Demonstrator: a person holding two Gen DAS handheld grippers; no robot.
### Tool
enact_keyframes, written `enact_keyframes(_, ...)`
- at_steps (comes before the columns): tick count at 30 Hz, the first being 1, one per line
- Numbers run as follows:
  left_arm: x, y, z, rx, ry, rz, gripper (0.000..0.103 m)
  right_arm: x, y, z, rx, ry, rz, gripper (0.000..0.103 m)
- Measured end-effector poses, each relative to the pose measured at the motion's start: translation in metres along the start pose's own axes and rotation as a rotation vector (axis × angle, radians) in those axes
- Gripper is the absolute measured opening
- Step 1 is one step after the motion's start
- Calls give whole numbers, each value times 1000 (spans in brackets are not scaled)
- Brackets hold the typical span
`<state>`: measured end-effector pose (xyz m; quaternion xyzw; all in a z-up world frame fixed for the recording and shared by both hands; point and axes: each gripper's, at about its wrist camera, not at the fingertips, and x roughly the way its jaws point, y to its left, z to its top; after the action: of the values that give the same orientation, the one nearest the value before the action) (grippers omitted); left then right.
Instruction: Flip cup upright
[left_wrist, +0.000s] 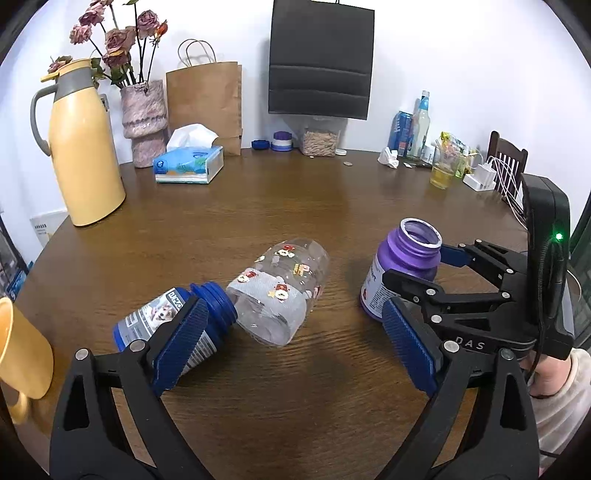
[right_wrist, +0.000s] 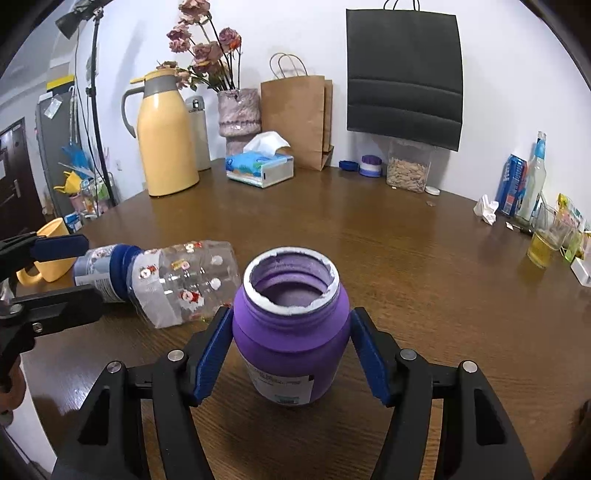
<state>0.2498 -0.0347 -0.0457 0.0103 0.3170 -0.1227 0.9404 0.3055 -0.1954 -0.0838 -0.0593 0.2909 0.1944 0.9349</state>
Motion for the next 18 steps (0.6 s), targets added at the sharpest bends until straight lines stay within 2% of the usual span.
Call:
enact_keyframes(5, -19, -1, -8, -13, -28, -2, 99, -27, 5, 1, 8, -23, -13, 69)
enact_keyframes(11, -67, 2, -19, -40, -103, 45, 103, -88, 5, -10, 51, -36, -45, 69)
enact_keyframes(14, -94, -1, -29, -31, -136, 52, 103, -127, 9, -18, 99, -73, -51, 83)
enact_keyframes(18, -131, -8, -44, -24, -172, 48, 103, -165, 22, -30, 139, -111, -34, 84)
